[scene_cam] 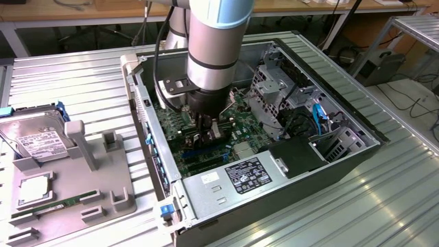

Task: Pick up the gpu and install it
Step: 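Insert the gpu into the slot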

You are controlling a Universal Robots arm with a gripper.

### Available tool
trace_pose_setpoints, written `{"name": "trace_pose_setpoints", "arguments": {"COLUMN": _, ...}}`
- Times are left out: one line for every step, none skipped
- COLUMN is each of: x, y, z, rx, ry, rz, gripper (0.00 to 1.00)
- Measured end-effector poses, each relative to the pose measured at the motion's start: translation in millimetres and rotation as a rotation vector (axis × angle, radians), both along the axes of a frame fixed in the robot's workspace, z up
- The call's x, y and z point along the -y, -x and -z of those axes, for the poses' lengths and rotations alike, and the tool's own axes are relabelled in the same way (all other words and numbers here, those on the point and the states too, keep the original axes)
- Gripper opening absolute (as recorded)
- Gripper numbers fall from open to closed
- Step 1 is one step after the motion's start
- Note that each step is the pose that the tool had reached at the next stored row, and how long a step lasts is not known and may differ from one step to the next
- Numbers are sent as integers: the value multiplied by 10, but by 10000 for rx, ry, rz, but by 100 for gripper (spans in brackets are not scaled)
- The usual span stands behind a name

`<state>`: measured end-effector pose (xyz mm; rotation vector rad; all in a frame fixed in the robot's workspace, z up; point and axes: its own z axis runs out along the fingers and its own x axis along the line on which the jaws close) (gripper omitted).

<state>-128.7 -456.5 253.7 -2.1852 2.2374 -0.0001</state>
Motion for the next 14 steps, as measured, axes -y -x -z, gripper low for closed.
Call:
{"name": "trace_pose_setpoints", "arguments": {"x": -11, "y": -2, "z": 6, "rx": 10, "ry": -13, "rz": -6, "gripper": 26}}
{"name": "trace_pose_setpoints", "arguments": {"x": -17, "y": -2, "z": 5, "rx": 7, "ry": -10, "rz": -7, "gripper": 26}}
{"name": "trace_pose_setpoints", "arguments": {"x": -21, "y": -1, "z": 1, "rx": 0, "ry": -2, "rz": -10, "gripper": 26}}
{"name": "trace_pose_setpoints", "arguments": {"x": -21, "y": 0, "z": 0, "rx": 0, "ry": 0, "rz": -12, "gripper": 26}}
{"name": "trace_pose_setpoints", "arguments": {"x": -21, "y": 0, "z": 0, "rx": 0, "ry": 0, "rz": -15, "gripper": 26}}
{"name": "trace_pose_setpoints", "arguments": {"x": -21, "y": 0, "z": 0, "rx": 0, "ry": 0, "rz": -17, "gripper": 26}}
{"name": "trace_pose_setpoints", "arguments": {"x": -21, "y": 0, "z": 1, "rx": -1, "ry": 1, "rz": -19, "gripper": 26}}
{"name": "trace_pose_setpoints", "arguments": {"x": -21, "y": 0, "z": 2, "rx": -1, "ry": 1, "rz": -19, "gripper": 26}}
{"name": "trace_pose_setpoints", "arguments": {"x": -21, "y": 0, "z": 5, "rx": -1, "ry": 1, "rz": -21, "gripper": 26}}
{"name": "trace_pose_setpoints", "arguments": {"x": -21, "y": 0, "z": 8, "rx": 0, "ry": 0, "rz": -22, "gripper": 26}}
{"name": "trace_pose_setpoints", "arguments": {"x": -20, "y": 0, "z": 11, "rx": -1, "ry": 2, "rz": -22, "gripper": 26}}
{"name": "trace_pose_setpoints", "arguments": {"x": -20, "y": 0, "z": 14, "rx": 0, "ry": 1, "rz": -22, "gripper": 26}}
{"name": "trace_pose_setpoints", "arguments": {"x": -20, "y": -1, "z": 19, "rx": 1, "ry": -1, "rz": -23, "gripper": 26}}
{"name": "trace_pose_setpoints", "arguments": {"x": -20, "y": 0, "z": 23, "rx": 1, "ry": -1, "rz": -23, "gripper": 26}}
